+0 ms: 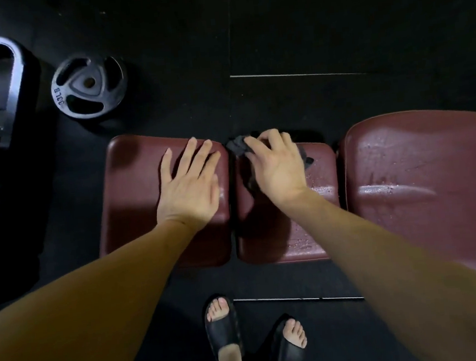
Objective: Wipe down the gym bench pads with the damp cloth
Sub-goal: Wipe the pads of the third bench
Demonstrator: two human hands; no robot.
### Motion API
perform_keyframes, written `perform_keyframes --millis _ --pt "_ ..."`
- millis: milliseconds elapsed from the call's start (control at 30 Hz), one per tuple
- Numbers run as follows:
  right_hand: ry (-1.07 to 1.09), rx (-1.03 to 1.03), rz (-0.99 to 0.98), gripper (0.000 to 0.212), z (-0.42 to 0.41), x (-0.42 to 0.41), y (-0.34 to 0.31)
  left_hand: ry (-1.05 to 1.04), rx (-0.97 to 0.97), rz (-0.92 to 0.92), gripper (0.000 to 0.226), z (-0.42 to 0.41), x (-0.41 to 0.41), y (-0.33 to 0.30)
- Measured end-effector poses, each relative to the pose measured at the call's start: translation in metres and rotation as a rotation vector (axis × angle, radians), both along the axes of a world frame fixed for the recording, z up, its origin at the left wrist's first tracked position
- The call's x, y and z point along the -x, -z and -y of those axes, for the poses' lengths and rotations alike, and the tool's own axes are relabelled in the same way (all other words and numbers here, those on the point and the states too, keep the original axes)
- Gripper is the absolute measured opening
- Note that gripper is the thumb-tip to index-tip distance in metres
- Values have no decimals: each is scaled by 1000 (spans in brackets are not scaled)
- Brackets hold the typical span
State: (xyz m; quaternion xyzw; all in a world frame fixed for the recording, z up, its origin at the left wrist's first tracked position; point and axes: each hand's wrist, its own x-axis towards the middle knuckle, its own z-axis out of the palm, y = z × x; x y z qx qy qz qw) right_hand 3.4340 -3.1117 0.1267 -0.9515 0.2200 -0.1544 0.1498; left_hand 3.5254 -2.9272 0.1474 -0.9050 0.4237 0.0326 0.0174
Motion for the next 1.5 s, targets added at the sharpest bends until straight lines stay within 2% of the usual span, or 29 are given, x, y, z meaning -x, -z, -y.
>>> perform_keyframes --millis 67,133,200,267,333,400,467,533,633,733,800,867,933,1000,1133,1233,1300,1367,1433,1500 --pt "15 56 -6 28 33 24 7 8 12 -5 57 0 0 -1" --pt "145 62 -24 29 60 50 11 9 18 -4 57 0 1 -1" --pt "300 3 -30 30 60 55 12 15 16 18 56 0 1 0" --pt "395 -43 -20 29 32 27 9 20 10 39 56 -1 1 1" --pt "317 -50 -6 28 -6 -8 3 28 13 60 55 -1 1 2" --pt "126 -41 15 27 -23 -26 2 39 25 75 54 -2 1 3" --pt "-17 -1 33 28 -3 -13 6 42 41 74 54 -1 1 3" --pt "-21 46 26 29 32 18 14 31 38 70 54 0 1 3" --pt "239 26 -9 32 68 56 18 20 11 60 55 0 1 4" --pt "541 -46 -28 31 31 30 15 18 -31 66 55 -1 1 5" --pt "464 -69 -12 29 -12 -2 4 19 -46 59 56 0 1 5" --pt "241 -81 -7 31 -36 -15 1 19 -51 49 57 0 1 4" --pt "70 -42 13 31 -17 0 5 12 -31 34 57 0 2 3" --pt "55 17 12 31 20 37 14 2 -9 20 57 1 2 2" --pt "417 -50 -3 30 55 99 22 -1 -2 32 56 2 2 4" --pt "694 -100 -20 25 12 60 18 -8 -21 38 55 2 3 4" --pt "603 -127 -16 26 -24 30 10 -8 -23 39 55 2 3 4" --pt "363 -135 -25 28 -39 26 6 -5 -17 39 55 3 3 4" --pt "135 -120 -28 29 -15 46 9 -7 -2 31 55 3 3 4" --pt "67 -54 -43 28 19 77 15 -16 8 29 56 2 4 4"
